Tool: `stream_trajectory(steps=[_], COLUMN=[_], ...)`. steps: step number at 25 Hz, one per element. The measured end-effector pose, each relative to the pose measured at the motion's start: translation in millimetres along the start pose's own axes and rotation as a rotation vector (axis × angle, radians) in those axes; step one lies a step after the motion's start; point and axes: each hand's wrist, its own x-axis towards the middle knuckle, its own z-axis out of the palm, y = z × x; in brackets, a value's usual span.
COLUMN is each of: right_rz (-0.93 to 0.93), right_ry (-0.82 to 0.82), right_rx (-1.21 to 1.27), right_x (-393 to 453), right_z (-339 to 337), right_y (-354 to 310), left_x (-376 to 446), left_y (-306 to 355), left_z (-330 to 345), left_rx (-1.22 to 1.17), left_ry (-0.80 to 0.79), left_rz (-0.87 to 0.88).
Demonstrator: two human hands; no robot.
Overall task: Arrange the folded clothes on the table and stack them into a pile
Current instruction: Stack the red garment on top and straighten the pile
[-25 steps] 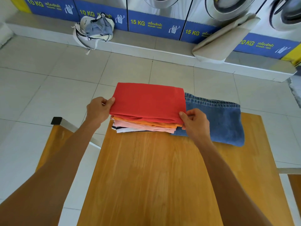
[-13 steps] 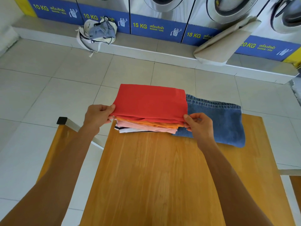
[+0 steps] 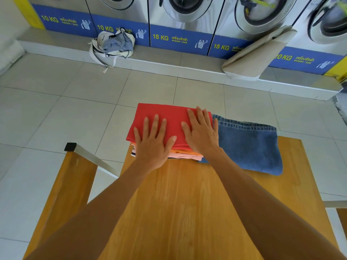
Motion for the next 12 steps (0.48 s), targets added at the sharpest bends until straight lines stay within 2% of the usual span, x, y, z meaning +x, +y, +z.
stream_trajectory(steps=[2, 4, 6, 8, 9, 10, 12], right_rz=[0.161, 0.245, 0.142, 0.023, -0.004, -0.006, 0.008], right_ry=[-0.007, 0.033, 0.107, 0.080, 0.055, 0.036, 0.043], right_rx=[0.051, 0.056, 0.019, 0.010, -0.002, -0.013, -0.020], right_x=[-0.7, 4.6, 13.4, 18.6, 19.6, 19.5, 19.3], right_z=[-1.5, -5.2, -4.2, 1.5, 5.5, 9.1, 15.7], right_y=[25.2, 29.0, 6.2, -22.5, -31.3, -34.1, -28.8], left_x=[4.4, 12.8, 26.5, 43.5, 52.0, 61.8, 84.0], left_y=[-26.9, -42.0, -24.9, 3.9, 12.1, 13.4, -8.7], left_z=[-3.0, -11.1, -18.1, -21.3, -21.4, -22.1, -29.7], left_rx=[-0.067, -0.069, -0.082, -0.104, -0.093, -0.111, -0.207], left_ry=[-0.019, 0.056, 0.157, 0.177, 0.181, 0.197, 0.215], left_rz=[-0.164, -0.220, -0.092, 0.054, 0.073, 0.022, -0.276])
